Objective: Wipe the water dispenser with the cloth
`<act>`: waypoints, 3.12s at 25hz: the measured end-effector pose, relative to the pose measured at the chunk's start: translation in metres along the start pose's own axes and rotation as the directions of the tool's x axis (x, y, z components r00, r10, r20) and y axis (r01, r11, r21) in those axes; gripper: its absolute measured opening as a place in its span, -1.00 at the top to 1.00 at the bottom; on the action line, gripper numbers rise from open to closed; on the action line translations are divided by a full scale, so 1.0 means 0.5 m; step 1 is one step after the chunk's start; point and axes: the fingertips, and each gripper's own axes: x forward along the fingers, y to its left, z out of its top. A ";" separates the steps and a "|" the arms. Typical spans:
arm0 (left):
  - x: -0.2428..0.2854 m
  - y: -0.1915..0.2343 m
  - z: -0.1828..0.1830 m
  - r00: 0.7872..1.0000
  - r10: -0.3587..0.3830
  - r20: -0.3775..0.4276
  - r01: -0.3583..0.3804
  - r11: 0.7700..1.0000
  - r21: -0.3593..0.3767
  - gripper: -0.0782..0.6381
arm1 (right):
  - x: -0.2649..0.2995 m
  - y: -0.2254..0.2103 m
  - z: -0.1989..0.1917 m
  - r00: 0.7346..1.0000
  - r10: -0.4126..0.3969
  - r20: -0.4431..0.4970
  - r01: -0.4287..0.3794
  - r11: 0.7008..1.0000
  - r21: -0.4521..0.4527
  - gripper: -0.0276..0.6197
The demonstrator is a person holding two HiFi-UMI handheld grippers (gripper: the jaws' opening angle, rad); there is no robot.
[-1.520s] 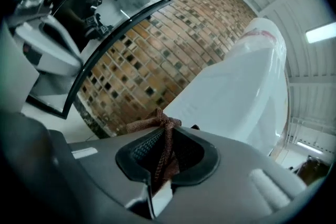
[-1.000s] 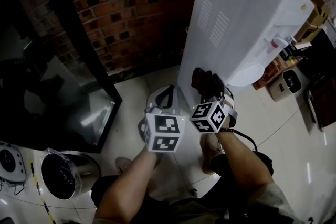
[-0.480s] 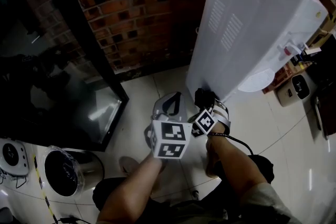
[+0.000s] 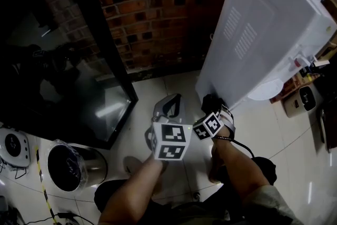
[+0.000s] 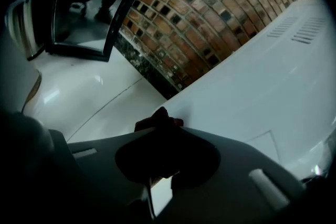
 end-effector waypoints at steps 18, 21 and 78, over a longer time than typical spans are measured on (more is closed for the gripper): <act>-0.082 0.013 0.154 0.985 0.092 0.146 -0.097 0.995 0.028 0.78 | -0.532 -0.376 0.333 0.609 -0.272 0.745 -0.148 0.884 0.444 0.73; -0.098 0.002 0.181 0.980 0.103 0.173 -0.111 0.993 0.039 0.78 | -0.594 -0.421 0.332 0.522 -0.291 0.802 -0.165 0.888 0.430 0.73; -0.073 -0.478 0.535 0.914 -0.023 0.405 -0.015 0.996 0.092 0.78 | -0.728 -1.018 0.081 0.429 -0.474 0.769 0.041 0.861 0.508 0.73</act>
